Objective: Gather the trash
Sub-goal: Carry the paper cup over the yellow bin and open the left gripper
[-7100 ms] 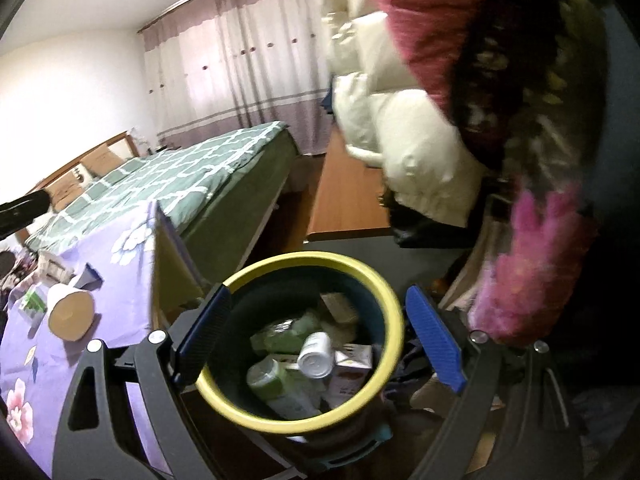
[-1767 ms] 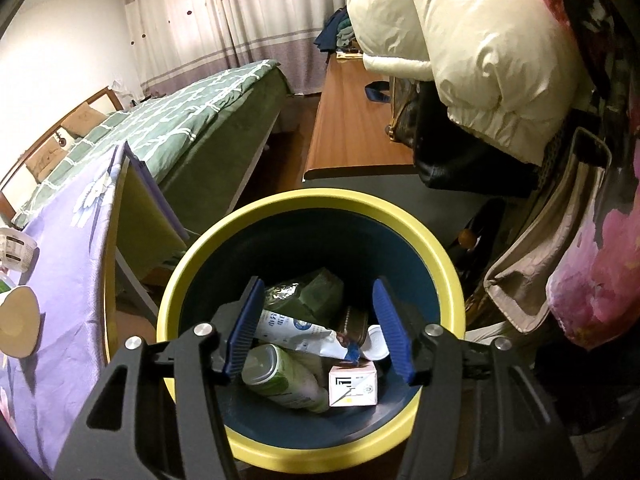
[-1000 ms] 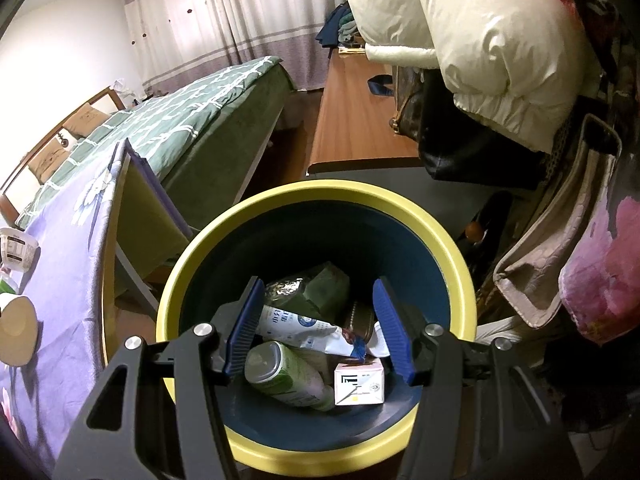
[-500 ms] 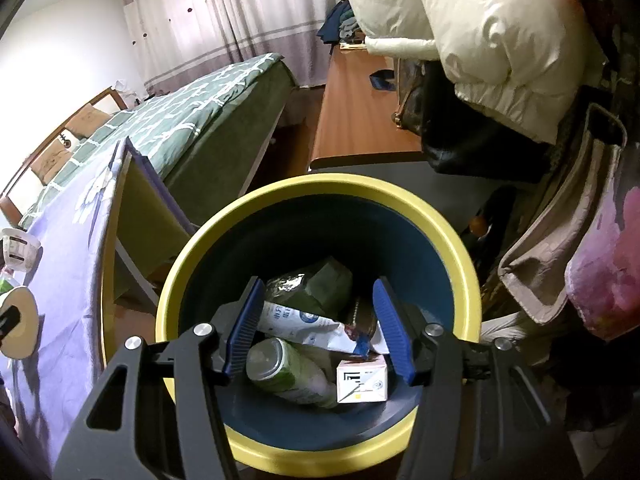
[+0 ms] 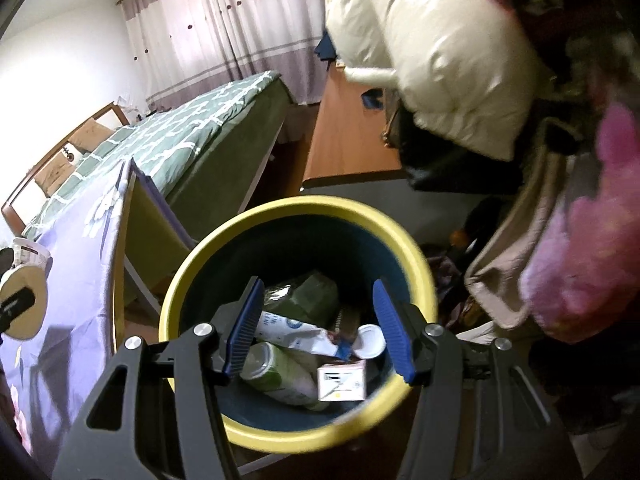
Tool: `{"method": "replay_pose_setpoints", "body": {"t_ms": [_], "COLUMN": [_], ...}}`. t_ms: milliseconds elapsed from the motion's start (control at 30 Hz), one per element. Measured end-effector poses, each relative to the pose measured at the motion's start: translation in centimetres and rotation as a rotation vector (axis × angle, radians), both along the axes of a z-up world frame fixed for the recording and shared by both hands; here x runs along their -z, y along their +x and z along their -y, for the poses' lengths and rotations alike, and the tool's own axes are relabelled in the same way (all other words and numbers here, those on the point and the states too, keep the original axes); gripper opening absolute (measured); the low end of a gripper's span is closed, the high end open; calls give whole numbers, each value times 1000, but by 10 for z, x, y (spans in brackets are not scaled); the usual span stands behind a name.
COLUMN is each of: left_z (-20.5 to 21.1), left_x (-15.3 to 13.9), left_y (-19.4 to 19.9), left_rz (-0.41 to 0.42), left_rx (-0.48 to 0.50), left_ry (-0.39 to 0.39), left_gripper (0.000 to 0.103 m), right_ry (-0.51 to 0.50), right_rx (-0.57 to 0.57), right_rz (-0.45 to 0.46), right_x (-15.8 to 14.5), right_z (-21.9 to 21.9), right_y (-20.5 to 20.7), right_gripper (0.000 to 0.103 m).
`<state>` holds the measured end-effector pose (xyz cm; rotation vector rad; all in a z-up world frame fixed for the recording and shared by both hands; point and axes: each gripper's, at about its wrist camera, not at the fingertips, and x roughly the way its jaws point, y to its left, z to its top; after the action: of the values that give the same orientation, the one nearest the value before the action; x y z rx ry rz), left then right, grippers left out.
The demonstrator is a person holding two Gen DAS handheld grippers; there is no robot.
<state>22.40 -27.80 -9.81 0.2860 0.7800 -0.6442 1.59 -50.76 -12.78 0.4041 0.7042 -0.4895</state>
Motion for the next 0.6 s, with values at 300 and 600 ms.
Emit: {"method": "replay_pose_setpoints", "body": {"t_ms": [300, 600], "left_z": [93, 178], "left_x": [0, 13], "left_y": [-21, -45], "left_rz": [-14, -60], "left_rx": [141, 267], "left_ry": [12, 35], "left_gripper": [82, 82], "right_ry": [-64, -96], "right_rx": [36, 91], "right_rz": [14, 3], "right_x": [-16, -15], "right_z": [10, 24], "right_y": [-46, -75], "right_gripper": [56, 57]}}
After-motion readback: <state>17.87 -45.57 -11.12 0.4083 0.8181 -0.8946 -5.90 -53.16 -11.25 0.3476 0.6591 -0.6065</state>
